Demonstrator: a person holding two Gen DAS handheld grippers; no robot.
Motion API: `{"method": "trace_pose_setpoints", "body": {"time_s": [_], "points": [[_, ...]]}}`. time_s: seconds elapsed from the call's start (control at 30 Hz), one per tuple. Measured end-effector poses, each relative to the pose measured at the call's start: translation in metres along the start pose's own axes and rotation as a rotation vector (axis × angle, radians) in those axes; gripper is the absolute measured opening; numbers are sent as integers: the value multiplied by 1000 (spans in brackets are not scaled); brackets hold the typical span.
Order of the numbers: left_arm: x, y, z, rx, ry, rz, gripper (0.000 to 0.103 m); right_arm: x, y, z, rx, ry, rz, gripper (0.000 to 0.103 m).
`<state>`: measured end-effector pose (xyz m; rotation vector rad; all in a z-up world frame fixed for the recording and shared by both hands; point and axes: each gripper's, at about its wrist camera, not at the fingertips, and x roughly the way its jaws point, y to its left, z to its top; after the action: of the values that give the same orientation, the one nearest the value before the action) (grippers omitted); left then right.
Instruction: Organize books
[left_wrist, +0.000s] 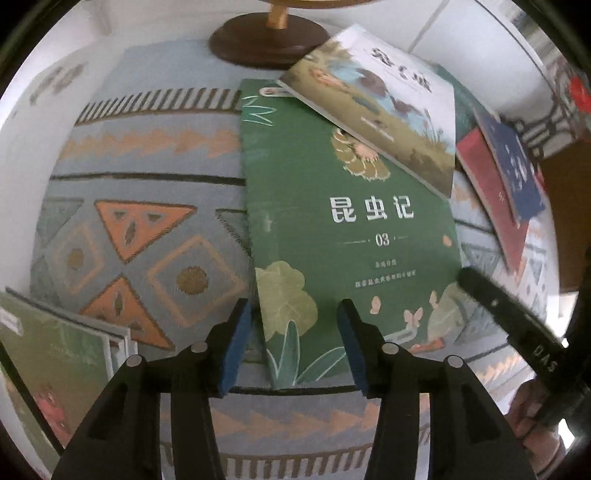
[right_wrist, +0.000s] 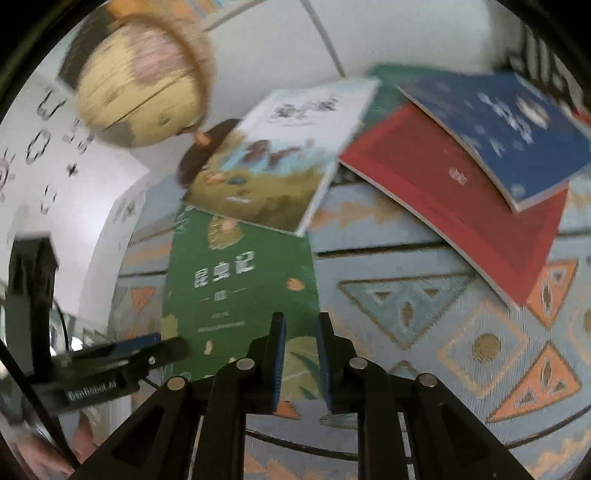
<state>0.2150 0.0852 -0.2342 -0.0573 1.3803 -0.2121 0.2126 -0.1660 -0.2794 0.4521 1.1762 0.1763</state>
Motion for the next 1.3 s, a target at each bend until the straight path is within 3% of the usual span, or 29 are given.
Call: {"method": "trace_pose_setpoints", "body": {"time_s": [0.07,0.13,0.17,0.2,0.23,0.27,0.3,0.37,0.43,0.53,0.57,0.67,0.8,0.97,1.07,1.2,1.27,1.3], "points": [[-2,5,-2,-38,-5,-19,46,-1,-1,2,-22,18,27,30],[-6,9,-2,-45,-14,-8,54,-1,-2,3,-36,39,53,37],[-7,12,-2,-41,-22,18,66,-2,-3,3,-33,42,69,40],[-8,14,-3,-41,-28,32,71,-2,-3,3,-26,42,89,45],[-9,16,-3,-46,-33,31,71,-1,-4,3,-16,44,110,49],[-8,19,-4,-59,-23,4,71,-1,-4,4,-7,47,127,51],[-7,20,-4,-63,-23,-16,80,-1,-5,4,-4,45,146,56],[-7,19,-4,-46,-23,-52,87,0,-2,5,-11,44,187,69],[-7,11,-5,-5,-25,-56,88,1,4,4,-49,47,181,74],[-5,-6,-12,43,-9,-137,94,2,9,0,-71,73,208,77],[-4,-11,-17,70,-4,-98,94,2,8,-1,-69,80,216,78],[-3,-20,-30,132,3,-47,94,-4,6,-13,-88,115,238,78],[-10,-11,-61,91,60,-155,94,-22,-9,-42,-54,168,280,78],[-14,-13,-117,122,120,-187,94,-54,-34,-112,27,254,399,78],[-13,-19,-123,127,118,-217,94,-64,-50,-139,98,240,489,77],[-19,-13,-121,123,112,-227,94,-61,-61,-142,181,184,565,76],[-21,-11,-118,124,109,-247,92,-66,-61,-137,196,137,656,58],[-20,-10,-117,113,119,-265,89,-67,-62,-136,208,126,682,42]]}}
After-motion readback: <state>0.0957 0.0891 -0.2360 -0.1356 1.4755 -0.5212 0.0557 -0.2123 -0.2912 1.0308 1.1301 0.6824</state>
